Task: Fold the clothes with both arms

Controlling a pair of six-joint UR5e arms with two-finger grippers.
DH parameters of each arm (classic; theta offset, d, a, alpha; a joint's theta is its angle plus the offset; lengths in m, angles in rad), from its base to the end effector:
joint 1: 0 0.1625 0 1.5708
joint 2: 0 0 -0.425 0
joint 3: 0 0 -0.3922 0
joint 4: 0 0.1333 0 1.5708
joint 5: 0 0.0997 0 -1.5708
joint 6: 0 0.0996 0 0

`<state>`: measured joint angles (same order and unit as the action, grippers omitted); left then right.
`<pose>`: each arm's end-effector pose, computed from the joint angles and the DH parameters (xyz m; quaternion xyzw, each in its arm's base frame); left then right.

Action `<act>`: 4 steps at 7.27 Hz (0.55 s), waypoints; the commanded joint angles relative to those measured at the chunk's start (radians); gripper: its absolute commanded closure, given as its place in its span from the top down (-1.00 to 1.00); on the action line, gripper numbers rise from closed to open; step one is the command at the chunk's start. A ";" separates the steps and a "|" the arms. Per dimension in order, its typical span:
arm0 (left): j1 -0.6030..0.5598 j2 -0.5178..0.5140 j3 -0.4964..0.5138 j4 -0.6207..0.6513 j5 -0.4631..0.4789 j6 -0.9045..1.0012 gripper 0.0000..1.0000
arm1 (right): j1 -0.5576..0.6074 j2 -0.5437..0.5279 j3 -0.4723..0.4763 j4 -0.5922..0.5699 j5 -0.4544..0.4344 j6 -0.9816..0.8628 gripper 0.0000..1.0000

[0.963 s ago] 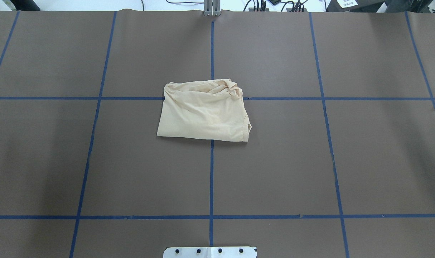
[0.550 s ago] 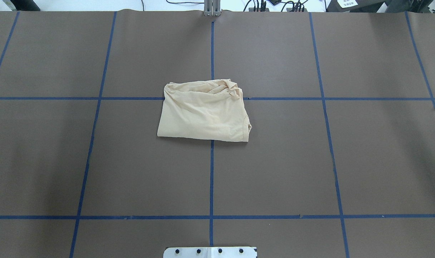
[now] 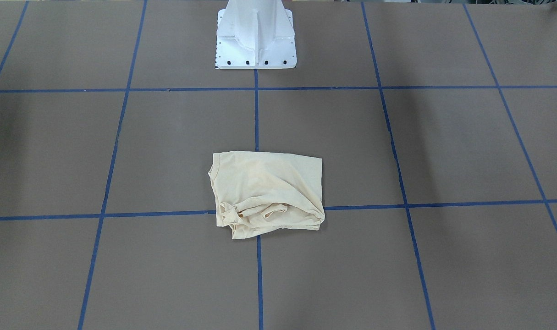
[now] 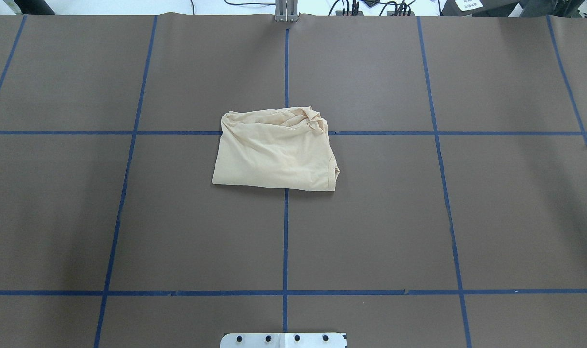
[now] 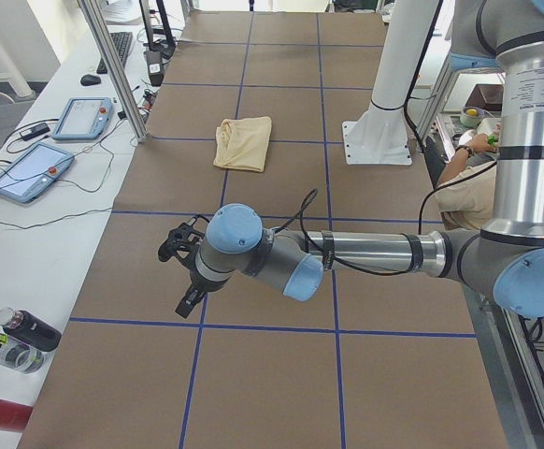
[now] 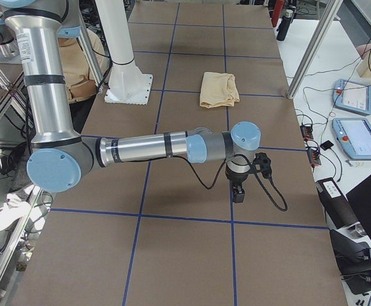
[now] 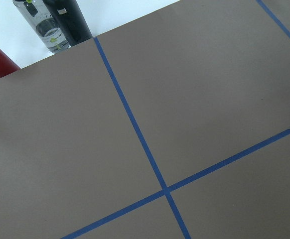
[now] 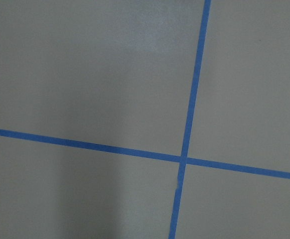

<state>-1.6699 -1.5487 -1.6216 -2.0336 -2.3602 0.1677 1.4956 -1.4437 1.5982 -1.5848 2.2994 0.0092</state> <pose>-0.1121 -0.4950 0.5909 0.2722 0.3398 0.1242 0.8916 0.0254 -0.5540 0.5833 0.0505 -0.3579 -0.0557 0.9307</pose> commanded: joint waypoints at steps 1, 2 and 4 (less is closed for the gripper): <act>0.002 0.002 -0.017 -0.005 0.013 0.006 1.00 | 0.002 -0.024 0.021 0.003 0.005 0.005 1.00; 0.005 0.001 -0.030 -0.004 0.019 0.004 1.00 | 0.002 -0.044 0.037 0.005 0.005 0.005 1.00; 0.062 -0.001 -0.038 -0.002 0.019 -0.025 1.00 | 0.002 -0.072 0.078 -0.004 0.006 0.012 1.00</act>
<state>-1.6457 -1.5485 -1.6530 -2.0368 -2.3411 0.1601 1.4970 -1.4977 1.6510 -1.5827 2.3042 0.0153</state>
